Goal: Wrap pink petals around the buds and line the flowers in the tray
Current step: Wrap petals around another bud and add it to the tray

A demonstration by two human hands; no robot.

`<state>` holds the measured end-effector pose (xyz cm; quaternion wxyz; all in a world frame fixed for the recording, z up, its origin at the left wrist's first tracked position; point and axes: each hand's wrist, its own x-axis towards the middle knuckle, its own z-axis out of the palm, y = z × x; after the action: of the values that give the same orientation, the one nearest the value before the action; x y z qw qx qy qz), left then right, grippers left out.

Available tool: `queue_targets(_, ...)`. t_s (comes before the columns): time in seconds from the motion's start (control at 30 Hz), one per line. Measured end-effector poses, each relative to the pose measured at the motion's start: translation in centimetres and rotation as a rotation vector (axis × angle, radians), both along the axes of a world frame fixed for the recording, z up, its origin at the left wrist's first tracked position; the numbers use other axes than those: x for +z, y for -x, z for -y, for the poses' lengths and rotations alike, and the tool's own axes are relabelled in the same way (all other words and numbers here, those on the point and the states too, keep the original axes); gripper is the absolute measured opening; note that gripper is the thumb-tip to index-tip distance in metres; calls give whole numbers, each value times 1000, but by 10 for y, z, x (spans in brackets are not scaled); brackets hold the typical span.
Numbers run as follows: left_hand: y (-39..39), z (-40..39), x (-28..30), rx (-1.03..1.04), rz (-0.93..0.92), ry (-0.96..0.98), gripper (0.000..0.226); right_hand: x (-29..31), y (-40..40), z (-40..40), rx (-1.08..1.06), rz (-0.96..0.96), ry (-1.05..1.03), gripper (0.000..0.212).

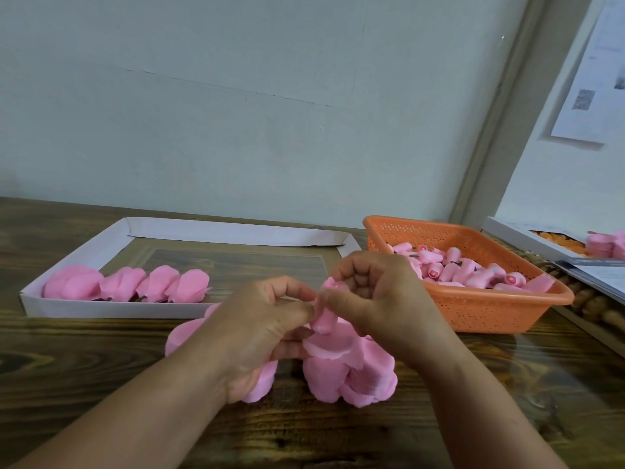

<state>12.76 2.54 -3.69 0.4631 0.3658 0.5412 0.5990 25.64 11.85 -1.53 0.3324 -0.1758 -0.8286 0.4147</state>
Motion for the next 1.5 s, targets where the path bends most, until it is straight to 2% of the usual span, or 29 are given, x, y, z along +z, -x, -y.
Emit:
queue_targets(0.1,-2,0,0,28,-29,12,17,-2,1,-3,-59,4,11,18)
queue_targets(0.23,-1,-1,1,-12,-12,-21,10,-2,-2,-8,-91,-41,69,14)
queue_targets(0.33,2,0,1,-97,-34,-68,19,-3,-4,-14,-117,-122,154,16)
queue_targets(0.57,5,3,-1,-240,-258,-180,48,-3,-7,-18,-112,-242,227,31)
queue_targets(0.67,1,3,-2,-197,-331,-208,50,-1,-8,-18,-107,-253,228,29)
queue_targets(0.8,-2,-1,-9,-50,-414,-217,25,-3,-5,-16,-96,-192,196,23)
queue_targets(0.87,-2,-2,-10,-12,-406,-214,16,-3,-5,-14,-85,-148,179,19)
queue_targets(0.97,0,-2,-11,-6,-356,-201,15,-3,-5,-14,-69,-108,181,14)
queue_targets(1.17,-3,-2,-8,21,-292,-175,3,0,-6,-9,-37,-44,146,18)
queue_targets(1.3,-3,-1,-4,50,-249,-161,11,3,-7,-4,-1,-20,96,16)
queue_targets(1.4,-4,-1,-3,63,-260,-143,29,2,-6,-1,-6,9,88,15)
queue_targets(1.5,-4,-3,-7,132,-322,-136,19,-1,-1,0,-65,9,95,19)
